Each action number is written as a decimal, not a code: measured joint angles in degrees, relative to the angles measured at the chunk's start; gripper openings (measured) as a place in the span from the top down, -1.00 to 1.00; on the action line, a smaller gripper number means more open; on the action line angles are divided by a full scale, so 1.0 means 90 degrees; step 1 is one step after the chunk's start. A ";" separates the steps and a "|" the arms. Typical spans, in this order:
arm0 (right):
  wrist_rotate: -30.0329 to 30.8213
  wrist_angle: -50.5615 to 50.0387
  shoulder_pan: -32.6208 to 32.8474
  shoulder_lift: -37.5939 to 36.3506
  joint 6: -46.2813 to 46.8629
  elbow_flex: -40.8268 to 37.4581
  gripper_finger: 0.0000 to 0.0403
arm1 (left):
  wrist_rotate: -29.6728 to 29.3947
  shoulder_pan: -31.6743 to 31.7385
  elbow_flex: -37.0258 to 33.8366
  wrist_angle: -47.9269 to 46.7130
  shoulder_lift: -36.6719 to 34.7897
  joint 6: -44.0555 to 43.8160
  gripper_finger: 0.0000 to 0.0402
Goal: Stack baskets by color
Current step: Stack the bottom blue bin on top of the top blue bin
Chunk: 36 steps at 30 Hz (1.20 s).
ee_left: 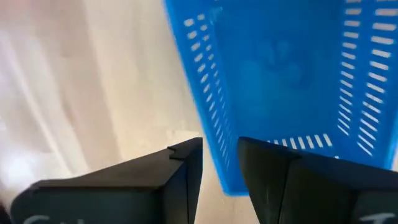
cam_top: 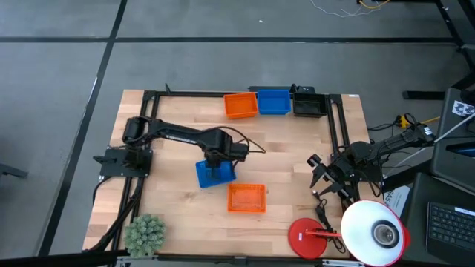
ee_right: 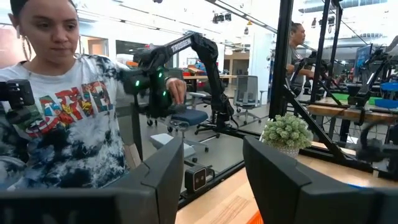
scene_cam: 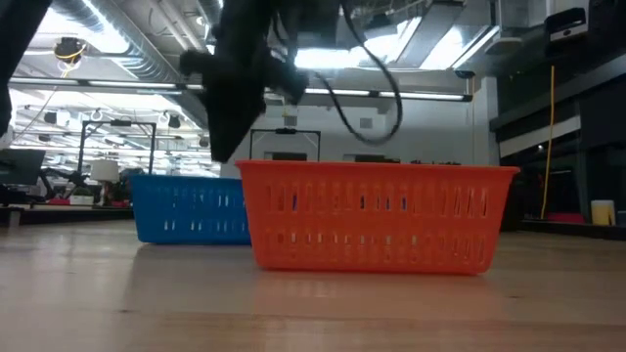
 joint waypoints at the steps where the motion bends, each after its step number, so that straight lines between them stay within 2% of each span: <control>1: 0.0000 0.0000 0.0000 0.0000 0.0000 0.0000 0.17 | -0.0065 0.0000 -0.0011 0.0000 -0.0147 -0.0060 0.53; 4: 0.0000 -0.0006 0.0000 0.0000 0.0000 0.0000 0.17 | -0.0426 0.0002 -0.0218 0.0271 -0.0756 -0.0131 0.53; 6: 0.0000 -0.0019 0.0000 0.0005 -0.0001 -0.0002 0.17 | -0.0574 0.0004 -0.0635 0.0779 -0.1215 -0.0166 0.53; 12: 0.0000 -0.0046 0.0000 0.0003 -0.0007 -0.0002 0.17 | -0.0266 0.0006 -0.2341 0.3200 -0.2081 -0.0250 0.53; 17: 0.0000 -0.0074 0.0000 0.0003 -0.0001 -0.0002 0.17 | -0.0231 0.0007 -0.2804 0.3611 -0.2094 -0.0569 0.53; 28: 0.0000 -0.0095 -0.0001 0.0005 -0.0002 -0.0002 0.17 | -0.0329 0.0034 -0.2897 0.3670 -0.2079 -0.0621 0.53; 32: 0.0000 -0.0097 0.0000 0.0005 -0.0002 -0.0002 0.17 | -0.0168 0.0053 -0.3299 0.4185 -0.2079 -0.0640 0.53; 36: 0.0000 -0.0100 0.0000 0.0003 -0.0002 -0.0002 0.17 | -0.0134 0.0066 -0.3977 0.5127 -0.2079 -0.0827 0.53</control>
